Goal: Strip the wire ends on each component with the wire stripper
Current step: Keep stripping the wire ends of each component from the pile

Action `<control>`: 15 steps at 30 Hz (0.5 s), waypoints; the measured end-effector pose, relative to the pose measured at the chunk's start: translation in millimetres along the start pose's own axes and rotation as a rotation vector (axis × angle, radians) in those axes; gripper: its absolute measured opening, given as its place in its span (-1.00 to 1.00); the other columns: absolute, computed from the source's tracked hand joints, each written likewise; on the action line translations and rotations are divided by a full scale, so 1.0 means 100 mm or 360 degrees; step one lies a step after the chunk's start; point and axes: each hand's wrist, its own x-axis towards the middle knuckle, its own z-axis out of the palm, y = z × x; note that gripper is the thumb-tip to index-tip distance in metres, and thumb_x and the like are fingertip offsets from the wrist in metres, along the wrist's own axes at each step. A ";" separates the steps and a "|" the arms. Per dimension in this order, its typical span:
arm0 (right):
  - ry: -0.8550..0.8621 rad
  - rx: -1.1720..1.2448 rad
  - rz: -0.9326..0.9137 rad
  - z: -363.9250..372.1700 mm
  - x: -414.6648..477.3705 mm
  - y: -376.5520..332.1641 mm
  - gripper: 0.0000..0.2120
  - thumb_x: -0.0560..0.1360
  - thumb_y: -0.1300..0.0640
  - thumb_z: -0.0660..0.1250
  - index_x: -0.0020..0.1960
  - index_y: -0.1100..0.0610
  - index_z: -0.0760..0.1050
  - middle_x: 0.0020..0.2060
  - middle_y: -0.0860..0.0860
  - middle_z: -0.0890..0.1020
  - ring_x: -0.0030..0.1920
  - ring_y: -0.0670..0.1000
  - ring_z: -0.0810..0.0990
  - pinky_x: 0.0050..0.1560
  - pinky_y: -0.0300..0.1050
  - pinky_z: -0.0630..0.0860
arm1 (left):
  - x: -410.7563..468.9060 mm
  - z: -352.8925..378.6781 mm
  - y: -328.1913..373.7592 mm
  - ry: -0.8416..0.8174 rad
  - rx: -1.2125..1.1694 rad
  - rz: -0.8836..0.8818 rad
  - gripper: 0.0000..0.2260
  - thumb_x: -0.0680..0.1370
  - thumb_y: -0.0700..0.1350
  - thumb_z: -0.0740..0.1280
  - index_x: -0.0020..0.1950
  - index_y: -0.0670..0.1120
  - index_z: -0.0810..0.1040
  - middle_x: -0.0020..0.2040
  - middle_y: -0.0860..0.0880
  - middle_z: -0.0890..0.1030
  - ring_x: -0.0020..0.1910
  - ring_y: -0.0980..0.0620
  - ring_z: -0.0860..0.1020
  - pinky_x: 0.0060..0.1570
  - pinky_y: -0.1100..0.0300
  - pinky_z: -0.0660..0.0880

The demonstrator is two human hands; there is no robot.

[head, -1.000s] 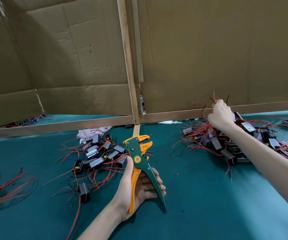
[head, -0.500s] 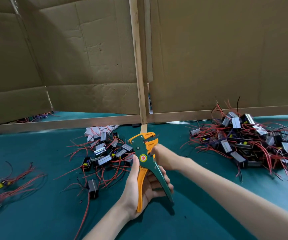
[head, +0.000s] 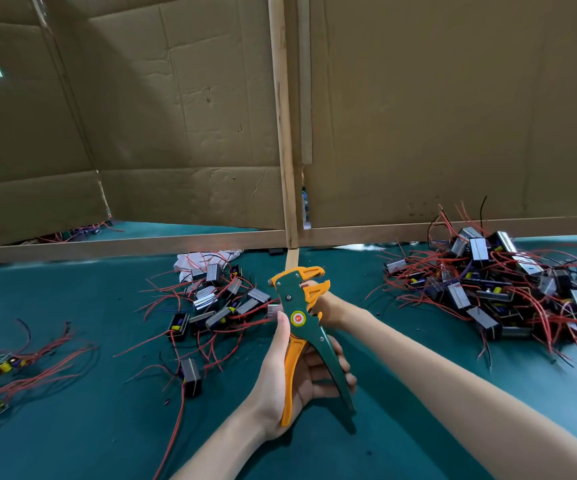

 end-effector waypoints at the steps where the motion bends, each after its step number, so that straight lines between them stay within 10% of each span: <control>1: -0.0028 0.0072 -0.0034 -0.04 0.01 0.01 -0.77 0.54 0.57 0.10 0.11 0.41 0.43 0.07 0.33 0.54 -0.12 -0.08 0.61 -0.10 -0.33 0.53 | 0.00 0.02 0.02 0.0007 -0.0007 0.0006 -0.22 0.42 0.47 0.10 -0.06 -0.27 0.58 -0.18 -0.27 0.56 -0.20 -0.22 0.59 -0.04 -0.11 0.54; 4: 0.0235 0.0100 -0.0163 -0.10 0.05 -0.06 -0.60 0.59 0.45 0.12 0.42 0.35 0.26 0.21 0.41 0.47 -0.12 0.10 0.54 -0.27 -0.22 0.55 | -0.02 0.03 0.03 -0.0052 -0.0025 -0.0001 -0.24 0.38 0.47 0.15 -0.05 -0.25 0.59 -0.17 -0.27 0.57 -0.20 -0.21 0.58 -0.04 -0.11 0.53; 9: 0.0456 0.0526 -0.0030 -0.30 0.08 -0.10 -0.57 0.52 0.32 0.36 0.35 0.16 0.34 -0.21 0.09 0.58 -0.33 -0.02 0.53 -0.42 -0.22 0.47 | -0.03 0.01 0.03 -0.0065 -0.0074 0.0006 -0.25 0.39 0.47 0.14 -0.05 -0.24 0.59 -0.17 -0.26 0.57 -0.20 -0.21 0.58 -0.01 -0.13 0.52; 15: 0.0379 0.0963 0.0135 -0.72 -0.15 0.19 -0.74 0.61 0.19 0.26 0.29 0.13 0.47 -0.11 0.13 0.50 -0.30 0.08 0.56 -0.32 -0.10 0.65 | -0.01 -0.02 0.02 -0.0027 -0.0070 0.0055 -0.24 0.38 0.47 0.14 -0.03 -0.24 0.60 -0.15 -0.26 0.58 -0.17 -0.23 0.59 0.01 -0.12 0.51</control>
